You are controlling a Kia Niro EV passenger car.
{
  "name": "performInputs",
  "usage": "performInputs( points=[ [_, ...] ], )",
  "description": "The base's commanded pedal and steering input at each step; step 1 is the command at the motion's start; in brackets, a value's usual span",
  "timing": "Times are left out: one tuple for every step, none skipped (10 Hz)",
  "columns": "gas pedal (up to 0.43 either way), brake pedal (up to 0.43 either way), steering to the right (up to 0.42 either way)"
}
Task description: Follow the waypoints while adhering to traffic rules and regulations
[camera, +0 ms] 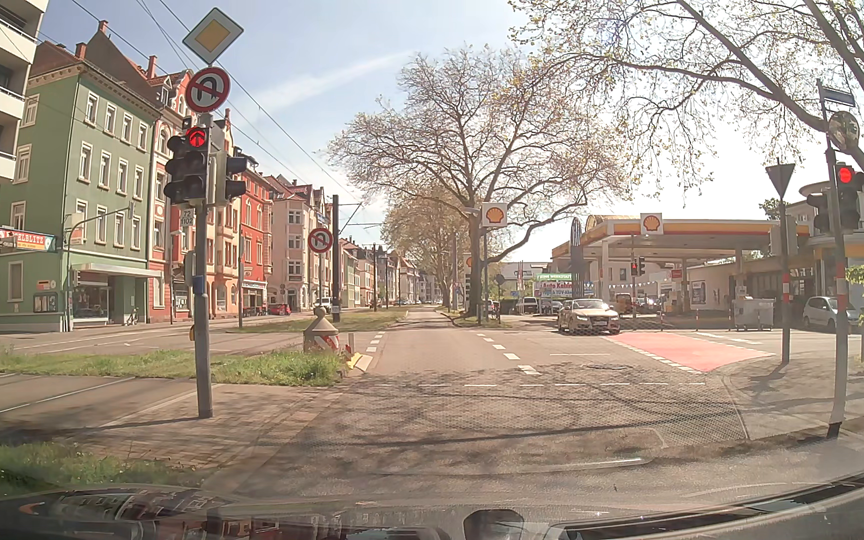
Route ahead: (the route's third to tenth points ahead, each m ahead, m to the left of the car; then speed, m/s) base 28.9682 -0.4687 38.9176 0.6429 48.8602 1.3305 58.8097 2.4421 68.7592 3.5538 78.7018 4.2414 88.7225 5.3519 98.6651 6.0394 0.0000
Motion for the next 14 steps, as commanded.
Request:
performInputs(
  points=[
    [0.000,0.220,-0.003],
    [0.000,0.220,-0.003],
    [0.000,0.220,-0.003],
    [0.000,0.220,-0.003],
    [0.000,0.226,-0.003],
    [0.000,0.226,-0.003],
    [0.000,0.220,-0.003],
    [0.000,0.220,-0.003],
    [0.000,0.220,-0.003],
    [0.000,0.220,-0.003],
    [0.000,0.220,-0.003],
    [0.000,0.226,-0.003],
    [0.000,0.220,-0.003],
    [0.000,0.220,-0.003]
  ],
)
